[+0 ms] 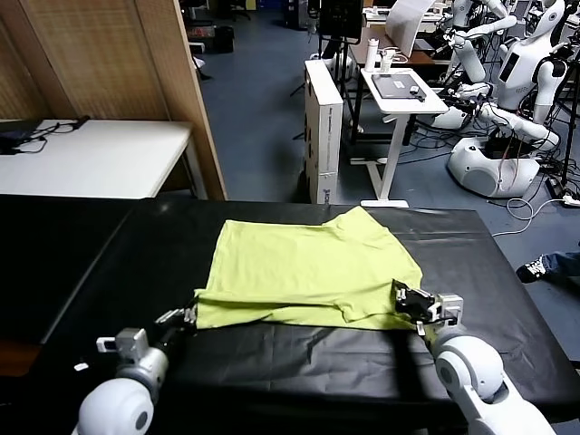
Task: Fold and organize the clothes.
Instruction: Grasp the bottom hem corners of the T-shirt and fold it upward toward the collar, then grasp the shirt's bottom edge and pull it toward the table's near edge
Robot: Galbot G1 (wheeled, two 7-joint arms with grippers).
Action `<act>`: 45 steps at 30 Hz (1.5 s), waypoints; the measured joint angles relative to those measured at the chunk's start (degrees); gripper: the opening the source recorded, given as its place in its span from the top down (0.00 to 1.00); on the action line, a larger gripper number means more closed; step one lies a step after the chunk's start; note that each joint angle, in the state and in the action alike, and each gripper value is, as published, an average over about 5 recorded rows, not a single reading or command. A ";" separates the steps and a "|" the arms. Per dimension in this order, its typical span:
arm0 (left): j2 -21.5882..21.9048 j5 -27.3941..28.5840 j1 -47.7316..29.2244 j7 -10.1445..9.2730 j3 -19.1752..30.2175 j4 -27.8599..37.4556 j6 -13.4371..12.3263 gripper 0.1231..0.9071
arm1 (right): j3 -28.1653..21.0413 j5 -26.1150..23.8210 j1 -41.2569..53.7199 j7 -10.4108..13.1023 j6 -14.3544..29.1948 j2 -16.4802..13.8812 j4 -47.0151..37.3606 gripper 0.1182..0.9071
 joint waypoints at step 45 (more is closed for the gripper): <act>-4.28 1.92 3.83 -1.47 1.68 -1.46 2.09 0.00 | 13.43 -0.05 -21.16 -5.22 -4.05 -8.84 13.58 0.00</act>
